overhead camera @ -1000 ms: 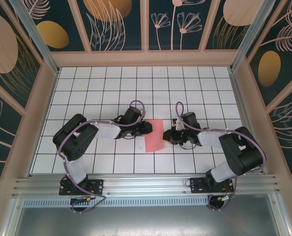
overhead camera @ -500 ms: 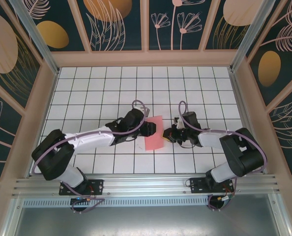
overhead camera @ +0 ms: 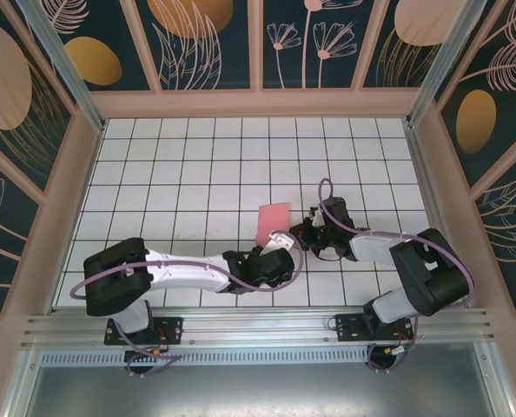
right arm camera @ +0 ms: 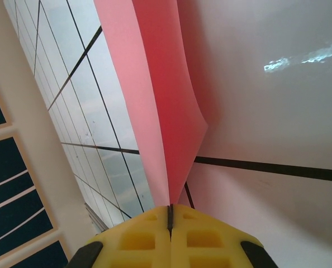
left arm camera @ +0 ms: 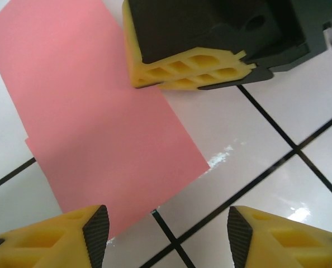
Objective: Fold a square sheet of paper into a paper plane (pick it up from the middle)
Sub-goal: Third fold the triangle at the center of the table.
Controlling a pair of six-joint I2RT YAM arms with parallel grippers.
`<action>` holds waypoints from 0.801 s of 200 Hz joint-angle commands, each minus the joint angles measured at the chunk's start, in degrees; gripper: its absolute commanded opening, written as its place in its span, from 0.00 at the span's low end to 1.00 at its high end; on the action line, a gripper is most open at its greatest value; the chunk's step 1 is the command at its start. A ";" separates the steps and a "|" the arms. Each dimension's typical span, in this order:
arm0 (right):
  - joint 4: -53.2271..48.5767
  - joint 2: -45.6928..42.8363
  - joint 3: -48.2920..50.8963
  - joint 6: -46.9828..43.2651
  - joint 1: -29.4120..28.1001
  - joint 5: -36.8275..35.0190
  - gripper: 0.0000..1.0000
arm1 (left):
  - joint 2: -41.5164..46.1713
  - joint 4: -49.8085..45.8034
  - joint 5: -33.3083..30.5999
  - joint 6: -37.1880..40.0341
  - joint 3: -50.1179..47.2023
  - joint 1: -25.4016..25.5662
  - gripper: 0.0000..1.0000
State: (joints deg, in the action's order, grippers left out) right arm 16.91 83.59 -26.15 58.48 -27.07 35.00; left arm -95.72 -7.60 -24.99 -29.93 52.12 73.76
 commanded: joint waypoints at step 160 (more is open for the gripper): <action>-3.87 -0.88 -2.38 -2.21 -0.25 -2.05 0.05 | -4.21 2.27 -8.41 3.40 2.57 1.30 0.00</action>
State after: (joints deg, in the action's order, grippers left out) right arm 14.90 83.59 -26.89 58.35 -27.11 33.82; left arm -102.13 -7.03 -32.08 -25.89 56.64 74.70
